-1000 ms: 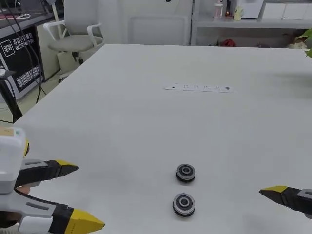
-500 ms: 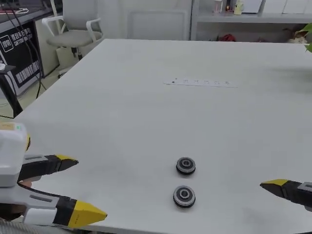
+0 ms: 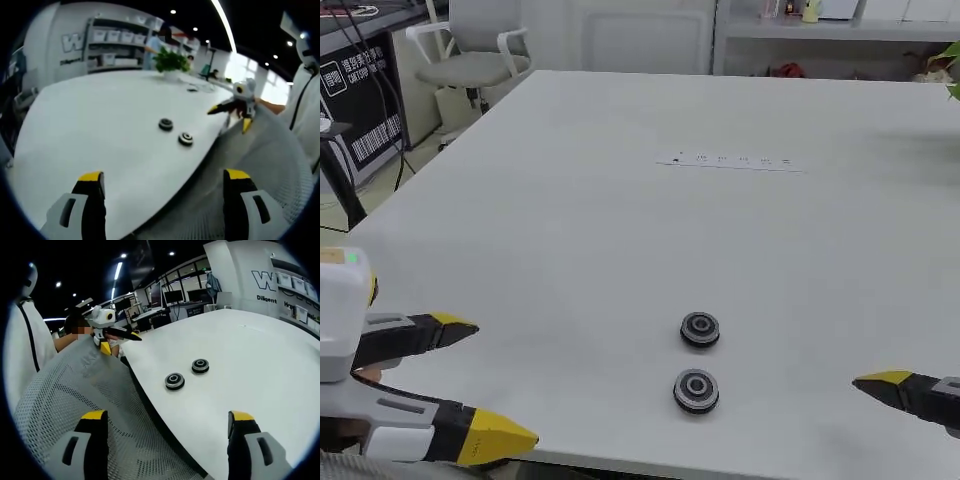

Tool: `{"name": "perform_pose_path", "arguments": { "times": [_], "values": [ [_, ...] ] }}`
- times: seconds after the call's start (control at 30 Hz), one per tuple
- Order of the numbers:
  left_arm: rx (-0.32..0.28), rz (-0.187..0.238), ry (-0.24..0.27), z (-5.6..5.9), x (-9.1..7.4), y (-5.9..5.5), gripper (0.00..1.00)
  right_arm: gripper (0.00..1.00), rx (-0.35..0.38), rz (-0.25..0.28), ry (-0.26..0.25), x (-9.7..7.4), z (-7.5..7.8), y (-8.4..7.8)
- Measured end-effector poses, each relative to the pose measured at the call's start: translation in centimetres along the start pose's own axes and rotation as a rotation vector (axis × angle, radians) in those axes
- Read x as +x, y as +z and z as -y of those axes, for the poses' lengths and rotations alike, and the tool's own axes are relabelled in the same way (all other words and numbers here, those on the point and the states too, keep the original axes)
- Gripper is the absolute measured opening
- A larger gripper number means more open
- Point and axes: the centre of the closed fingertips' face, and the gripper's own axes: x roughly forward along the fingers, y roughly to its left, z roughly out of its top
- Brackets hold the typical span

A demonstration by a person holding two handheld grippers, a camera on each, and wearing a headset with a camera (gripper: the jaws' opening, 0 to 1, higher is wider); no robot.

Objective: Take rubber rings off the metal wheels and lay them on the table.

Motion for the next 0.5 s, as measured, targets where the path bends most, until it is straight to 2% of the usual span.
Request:
{"name": "perform_pose_path", "arguments": {
  "times": [0.5],
  "values": [
    [-0.003,-0.007,-0.003,-0.76,0.45,0.29,1.0,0.97,0.01,0.008,0.003,0.42,0.88,0.45]
  ]
}}
